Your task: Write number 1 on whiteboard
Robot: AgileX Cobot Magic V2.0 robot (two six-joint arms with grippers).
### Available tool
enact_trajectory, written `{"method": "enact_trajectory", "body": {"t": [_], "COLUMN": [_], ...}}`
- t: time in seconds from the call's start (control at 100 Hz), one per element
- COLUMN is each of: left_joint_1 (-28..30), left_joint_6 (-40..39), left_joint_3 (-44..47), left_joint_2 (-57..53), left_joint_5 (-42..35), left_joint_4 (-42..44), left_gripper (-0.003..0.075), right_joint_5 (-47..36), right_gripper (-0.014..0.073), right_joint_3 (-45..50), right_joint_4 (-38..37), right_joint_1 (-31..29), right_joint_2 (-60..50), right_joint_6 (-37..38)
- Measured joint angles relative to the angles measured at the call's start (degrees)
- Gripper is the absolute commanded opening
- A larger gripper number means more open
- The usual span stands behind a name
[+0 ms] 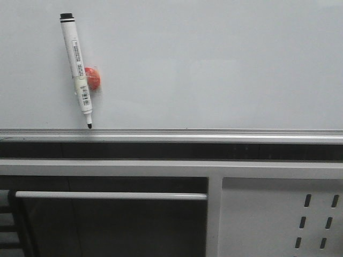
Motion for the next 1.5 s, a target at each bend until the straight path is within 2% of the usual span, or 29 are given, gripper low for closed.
{"method": "enact_trajectory", "body": {"t": [0.64, 0.87, 1.11, 1.24, 1.38, 1.5], "left_joint_1": [0.0, 0.0, 0.0, 0.0, 0.0, 0.0], "left_joint_6": [0.0, 0.0, 0.0, 0.1, 0.1, 0.1], "left_joint_3": [0.0, 0.0, 0.0, 0.0, 0.0, 0.0], "left_joint_2": [0.0, 0.0, 0.0, 0.0, 0.0, 0.0], "left_joint_5": [0.0, -1.8, -18.0, -22.1, -26.2, -27.4], "left_joint_4": [0.0, 9.1, 5.8, 5.0, 4.2, -4.7], "left_gripper": [-0.0018, -0.0018, -0.0018, -0.0018, -0.0018, -0.0018], "right_joint_5": [0.0, -0.8, -10.8, -12.5, -21.3, -28.3], "right_gripper": [-0.0079, -0.0079, -0.0079, -0.0079, -0.0078, -0.0079], "right_joint_3": [0.0, 0.0, 0.0, 0.0, 0.0, 0.0], "right_joint_4": [0.0, 0.0, 3.3, 3.4, 3.9, 11.7], "right_joint_1": [0.0, 0.0, 0.0, 0.0, 0.0, -0.1], "right_joint_2": [0.0, 0.0, 0.0, 0.0, 0.0, 0.0], "right_joint_6": [0.0, 0.0, 0.0, 0.0, 0.0, 2.4]}}
